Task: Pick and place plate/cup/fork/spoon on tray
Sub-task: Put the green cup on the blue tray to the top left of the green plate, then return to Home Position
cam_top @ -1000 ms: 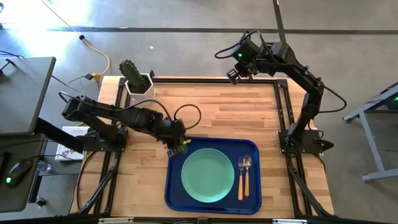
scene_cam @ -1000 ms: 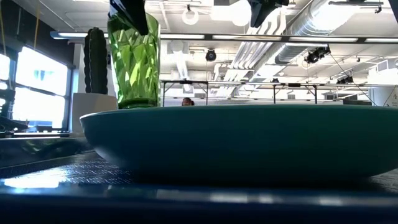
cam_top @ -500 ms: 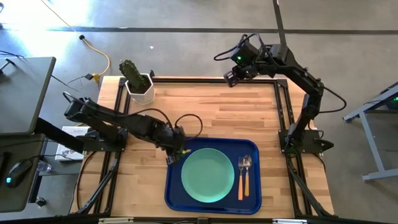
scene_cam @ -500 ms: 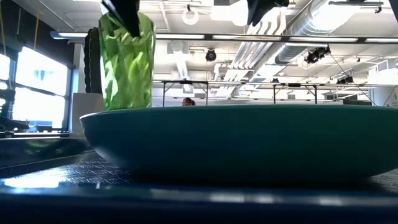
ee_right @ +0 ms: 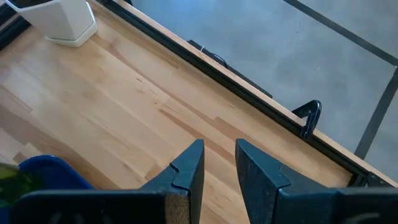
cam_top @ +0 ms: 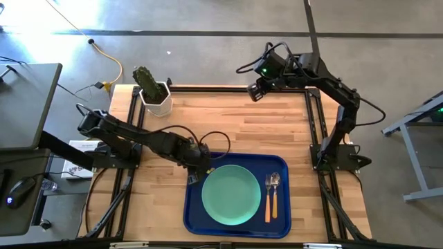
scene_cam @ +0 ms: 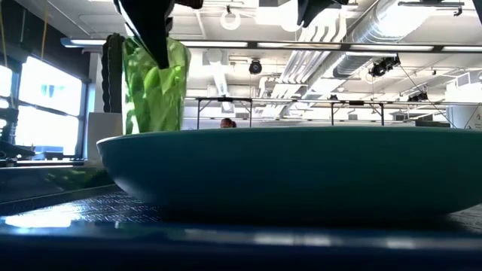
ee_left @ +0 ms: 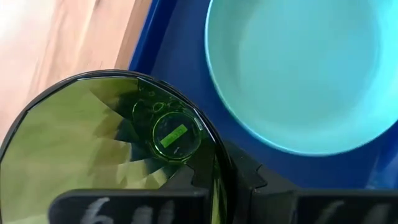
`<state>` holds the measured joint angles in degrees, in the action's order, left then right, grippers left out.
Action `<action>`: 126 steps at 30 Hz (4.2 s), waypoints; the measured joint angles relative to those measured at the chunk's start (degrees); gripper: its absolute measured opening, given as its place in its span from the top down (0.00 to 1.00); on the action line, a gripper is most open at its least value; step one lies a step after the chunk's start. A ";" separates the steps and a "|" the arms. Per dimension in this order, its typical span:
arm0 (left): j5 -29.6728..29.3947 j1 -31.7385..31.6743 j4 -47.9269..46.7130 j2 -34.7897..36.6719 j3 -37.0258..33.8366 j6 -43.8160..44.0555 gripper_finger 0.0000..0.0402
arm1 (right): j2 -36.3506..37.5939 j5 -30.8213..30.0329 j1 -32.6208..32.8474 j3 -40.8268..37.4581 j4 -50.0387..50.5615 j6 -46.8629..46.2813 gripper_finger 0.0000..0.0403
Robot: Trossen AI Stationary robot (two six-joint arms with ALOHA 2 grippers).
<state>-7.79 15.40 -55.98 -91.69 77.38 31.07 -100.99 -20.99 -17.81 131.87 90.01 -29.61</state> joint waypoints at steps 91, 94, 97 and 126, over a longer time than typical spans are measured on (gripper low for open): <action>5.02 -4.94 -17.61 3.07 30.40 -14.84 0.73 | 0.04 2.62 0.36 0.00 -0.01 6.58 0.79; 1.46 -4.96 -18.37 7.46 30.36 -14.28 0.73 | 0.04 2.57 0.59 0.00 -0.02 6.25 0.79; -1.20 -4.96 -18.20 12.33 29.91 -14.27 0.73 | 0.04 2.49 0.69 0.00 -0.02 5.41 0.79; -10.75 -4.74 12.86 67.76 -29.17 -15.17 0.73 | 0.04 1.03 7.56 0.00 -12.26 -10.33 0.79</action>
<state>-18.55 10.66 -43.13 -23.93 48.21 15.90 -100.95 -19.96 -10.25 131.87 77.75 -39.94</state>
